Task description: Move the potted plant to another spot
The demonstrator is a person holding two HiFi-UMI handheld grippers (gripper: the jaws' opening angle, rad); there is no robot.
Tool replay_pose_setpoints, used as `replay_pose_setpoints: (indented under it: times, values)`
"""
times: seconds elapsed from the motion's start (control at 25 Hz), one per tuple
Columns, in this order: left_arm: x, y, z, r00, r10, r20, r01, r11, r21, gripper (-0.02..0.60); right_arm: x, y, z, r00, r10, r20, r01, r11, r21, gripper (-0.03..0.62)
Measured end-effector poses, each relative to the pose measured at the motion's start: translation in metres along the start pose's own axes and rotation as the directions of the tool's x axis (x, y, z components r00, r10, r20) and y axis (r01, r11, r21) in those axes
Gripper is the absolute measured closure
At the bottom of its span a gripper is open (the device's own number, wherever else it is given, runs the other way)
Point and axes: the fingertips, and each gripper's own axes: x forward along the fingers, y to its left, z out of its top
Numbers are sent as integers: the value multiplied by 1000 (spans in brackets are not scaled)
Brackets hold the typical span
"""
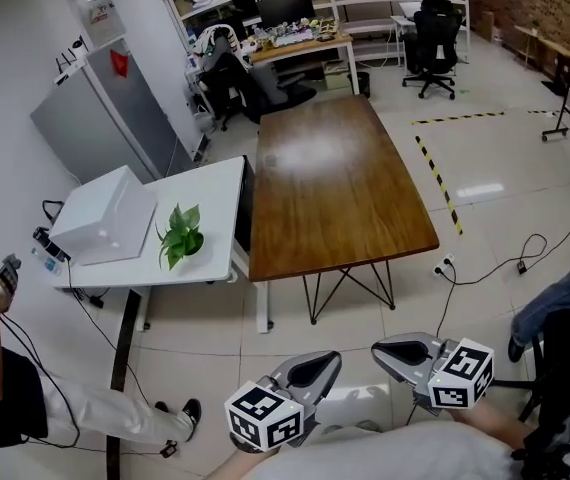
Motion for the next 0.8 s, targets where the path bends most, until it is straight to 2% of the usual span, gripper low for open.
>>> replay_pose_setpoints:
  times: [0.4,0.8]
  values:
    - [-40,3,-1,1000,-22,4,22,1000,16,584,22,42,8,1000,-21,-11,20,999,-40,589]
    - [-77,12,-5,999,-30,35,31,999,-10,584,44,76,9,999,-35,-34,33,997,-71,589]
